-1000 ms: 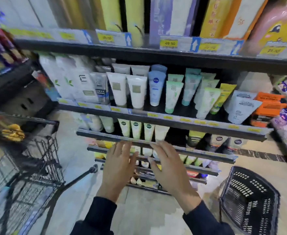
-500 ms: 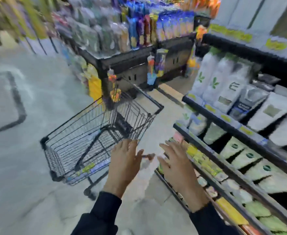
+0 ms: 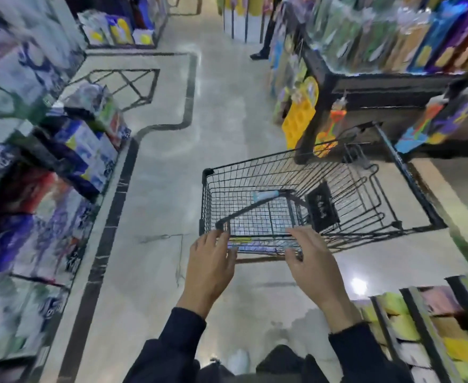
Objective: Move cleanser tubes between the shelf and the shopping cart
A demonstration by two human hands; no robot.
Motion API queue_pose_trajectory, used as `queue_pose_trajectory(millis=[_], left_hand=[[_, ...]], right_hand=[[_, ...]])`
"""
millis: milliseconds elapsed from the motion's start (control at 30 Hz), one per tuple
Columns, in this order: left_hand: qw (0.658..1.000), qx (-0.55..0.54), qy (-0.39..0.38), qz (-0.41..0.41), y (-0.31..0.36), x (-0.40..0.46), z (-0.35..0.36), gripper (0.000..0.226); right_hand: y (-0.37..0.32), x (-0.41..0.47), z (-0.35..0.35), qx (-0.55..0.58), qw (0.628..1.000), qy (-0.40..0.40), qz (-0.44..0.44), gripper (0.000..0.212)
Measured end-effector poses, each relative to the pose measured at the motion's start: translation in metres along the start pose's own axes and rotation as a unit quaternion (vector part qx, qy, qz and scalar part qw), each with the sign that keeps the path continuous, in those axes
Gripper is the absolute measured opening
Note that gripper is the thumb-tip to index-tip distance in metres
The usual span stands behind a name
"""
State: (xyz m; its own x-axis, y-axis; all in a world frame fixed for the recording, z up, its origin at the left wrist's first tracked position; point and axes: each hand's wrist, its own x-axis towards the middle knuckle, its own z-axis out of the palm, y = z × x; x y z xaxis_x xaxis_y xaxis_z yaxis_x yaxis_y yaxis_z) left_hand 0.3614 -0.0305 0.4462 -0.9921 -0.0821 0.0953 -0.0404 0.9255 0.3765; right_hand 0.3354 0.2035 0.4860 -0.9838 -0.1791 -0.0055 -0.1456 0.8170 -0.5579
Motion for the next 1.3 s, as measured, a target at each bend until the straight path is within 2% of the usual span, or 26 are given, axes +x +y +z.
queue_pose_trajectory(millis=[167,400,533,700,867,1033,1167,1300], left_hand=[[0.999,0.002,-0.043,-0.033,-0.004,0.026,0.019,0.042],[0.994,0.017,-0.101,-0.028,0.024,0.107,0.070,0.041],[0.985,0.014,-0.156,-0.068,0.037,0.149,0.092,0.046],[0.970,-0.017,-0.210,-0.123,0.018,0.196,0.141,0.047],[0.946,-0.018,-0.282,-0.161,-0.026,0.236,0.201,0.046],[0.915,0.014,-0.366,-0.171,-0.081,0.272,0.286,0.047],[0.884,0.037,-0.439,-0.158,-0.118,0.290,0.351,0.049],[0.869,0.063,-0.472,-0.137,-0.147,0.294,0.403,0.046]], right_hand=[[0.018,0.033,0.013,0.015,0.999,-0.044,0.015,0.039],[0.080,0.090,0.016,0.030,0.993,-0.095,0.060,0.038],[0.106,0.141,0.015,0.036,0.987,-0.135,0.075,0.036],[0.138,0.218,0.040,0.019,0.977,-0.201,0.067,0.037],[0.169,0.277,0.108,-0.017,0.949,-0.307,0.072,0.042],[0.206,0.318,0.206,-0.059,0.891,-0.444,0.075,0.046],[0.244,0.329,0.280,-0.090,0.856,-0.503,0.084,0.042],[0.274,0.328,0.339,-0.122,0.834,-0.533,0.075,0.039]])
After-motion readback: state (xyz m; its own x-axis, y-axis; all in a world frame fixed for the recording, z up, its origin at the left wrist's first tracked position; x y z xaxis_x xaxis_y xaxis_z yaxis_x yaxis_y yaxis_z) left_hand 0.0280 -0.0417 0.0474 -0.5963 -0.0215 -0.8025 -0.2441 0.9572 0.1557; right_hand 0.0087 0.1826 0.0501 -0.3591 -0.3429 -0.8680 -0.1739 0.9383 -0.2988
